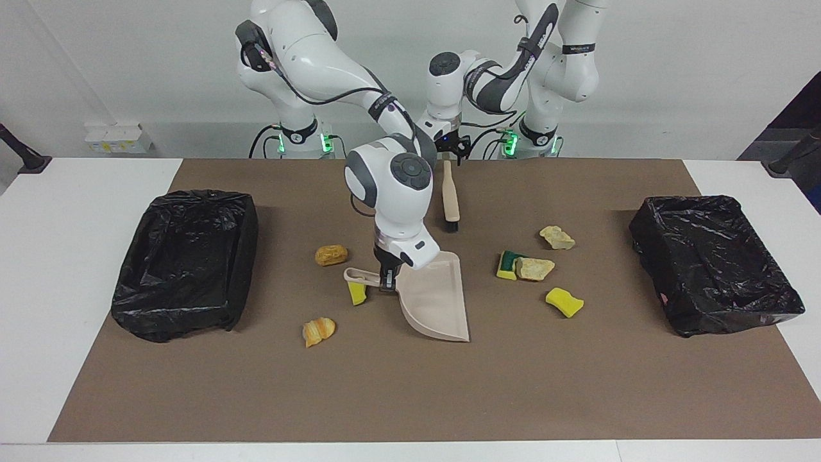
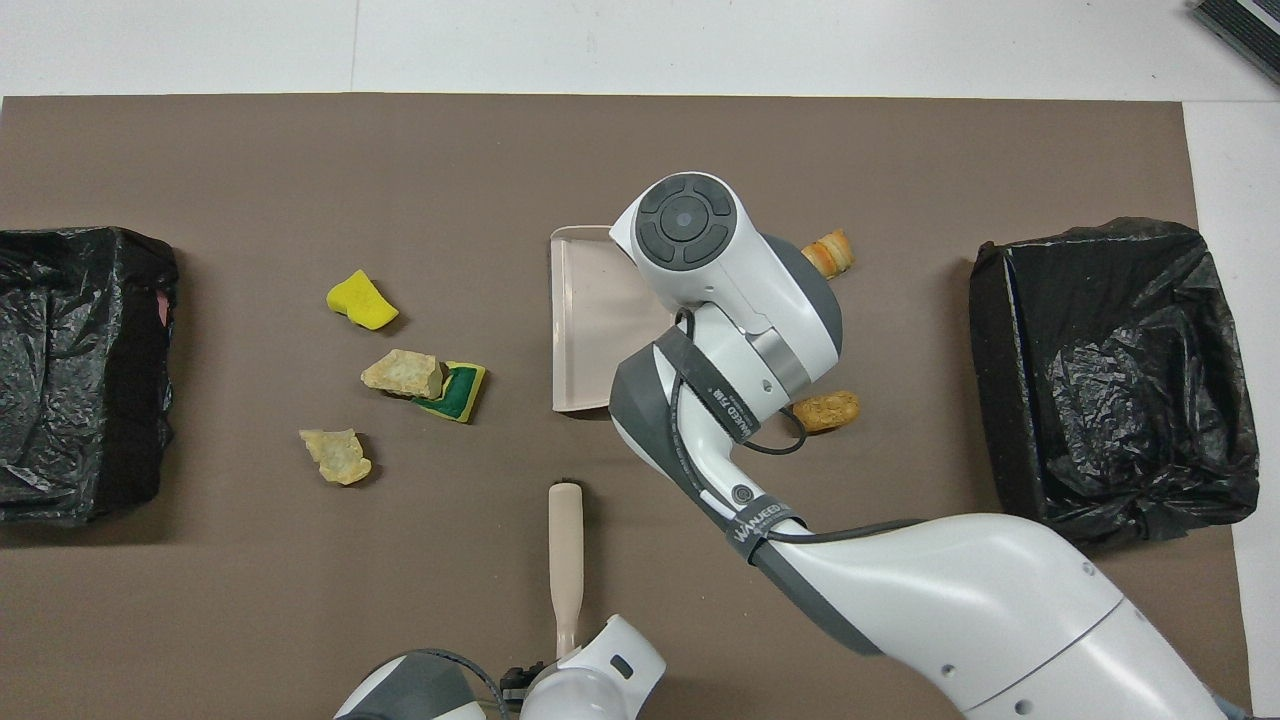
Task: Sweep and dump trash in bin
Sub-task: 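Lift the dustpan with the right gripper while the left gripper reaches the brush, then grasp the beige brush handle with the left gripper and lift it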
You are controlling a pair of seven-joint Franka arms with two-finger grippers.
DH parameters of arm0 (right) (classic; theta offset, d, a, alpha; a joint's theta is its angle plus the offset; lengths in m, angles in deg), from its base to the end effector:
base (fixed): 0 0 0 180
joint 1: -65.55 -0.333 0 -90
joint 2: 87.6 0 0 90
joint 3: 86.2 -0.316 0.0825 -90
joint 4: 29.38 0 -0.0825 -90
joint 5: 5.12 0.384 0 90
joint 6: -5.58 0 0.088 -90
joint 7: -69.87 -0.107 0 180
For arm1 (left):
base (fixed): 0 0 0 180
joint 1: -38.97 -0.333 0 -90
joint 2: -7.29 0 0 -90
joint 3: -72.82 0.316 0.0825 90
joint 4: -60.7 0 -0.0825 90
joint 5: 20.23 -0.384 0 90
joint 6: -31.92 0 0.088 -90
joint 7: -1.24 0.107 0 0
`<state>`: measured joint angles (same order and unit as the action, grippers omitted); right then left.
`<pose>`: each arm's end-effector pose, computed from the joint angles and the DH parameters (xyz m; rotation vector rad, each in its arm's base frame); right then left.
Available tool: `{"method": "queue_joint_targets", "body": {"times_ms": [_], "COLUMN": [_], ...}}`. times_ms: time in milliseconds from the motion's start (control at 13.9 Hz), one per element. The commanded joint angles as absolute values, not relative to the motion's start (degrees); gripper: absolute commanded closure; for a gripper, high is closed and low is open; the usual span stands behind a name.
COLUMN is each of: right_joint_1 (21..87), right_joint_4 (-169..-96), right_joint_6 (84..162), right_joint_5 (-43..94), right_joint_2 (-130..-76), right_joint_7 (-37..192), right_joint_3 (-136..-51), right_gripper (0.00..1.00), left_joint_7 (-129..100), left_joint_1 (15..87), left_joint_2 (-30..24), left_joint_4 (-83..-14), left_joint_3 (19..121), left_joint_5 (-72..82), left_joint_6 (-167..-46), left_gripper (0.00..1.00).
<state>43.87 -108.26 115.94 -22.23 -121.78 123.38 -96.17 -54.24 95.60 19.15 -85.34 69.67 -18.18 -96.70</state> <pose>0.6317 0.3363 0.3683 2.1030 2.0974 -0.1049 0.2139 -0.3683 0.3356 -3.0653 0.0761 0.1001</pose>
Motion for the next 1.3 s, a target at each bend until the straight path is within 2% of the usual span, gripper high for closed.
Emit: {"method": "queue_joint_targets", "body": {"times_ms": [0,432,577,793,1225], "right_joint_1": [43.76,43.75,43.75,43.84,44.02], "right_joint_4": [-104.88,-104.96,-104.87,-104.87,-104.96], "right_joint_6": [114.83,115.10,114.92,115.53,115.54], "right_joint_5": [-22.96,-22.26,-22.26,-22.26,-22.52], "right_joint_2": [-124.07,-124.60,-124.86,-124.86,-124.86], "right_joint_7": [125.15,125.06,125.15,125.15,125.32], "right_joint_3": [-96.57,-96.66,-96.66,-96.66,-96.66], "right_gripper": [1.00,1.00,1.00,1.00,1.00], "left_joint_7": [-56.86,-49.92,-47.29,-43.60,-32.19], "left_joint_1": [96.98,95.31,91.73,81.11,58.87], "left_joint_2": [19.15,20.29,24.31,30.48,29.61], "left_joint_4": [-85.20,-78.71,-77.47,-77.29,-77.20], "left_joint_3": [70.88,71.93,72.73,72.73,73.43], "left_joint_5": [-17.59,-17.68,-17.68,-17.68,-19.26], "left_joint_6": [-95.79,-83.58,-77.36,-70.22,-71.08], "left_gripper": [1.00,1.00,1.00,1.00,1.00]}}
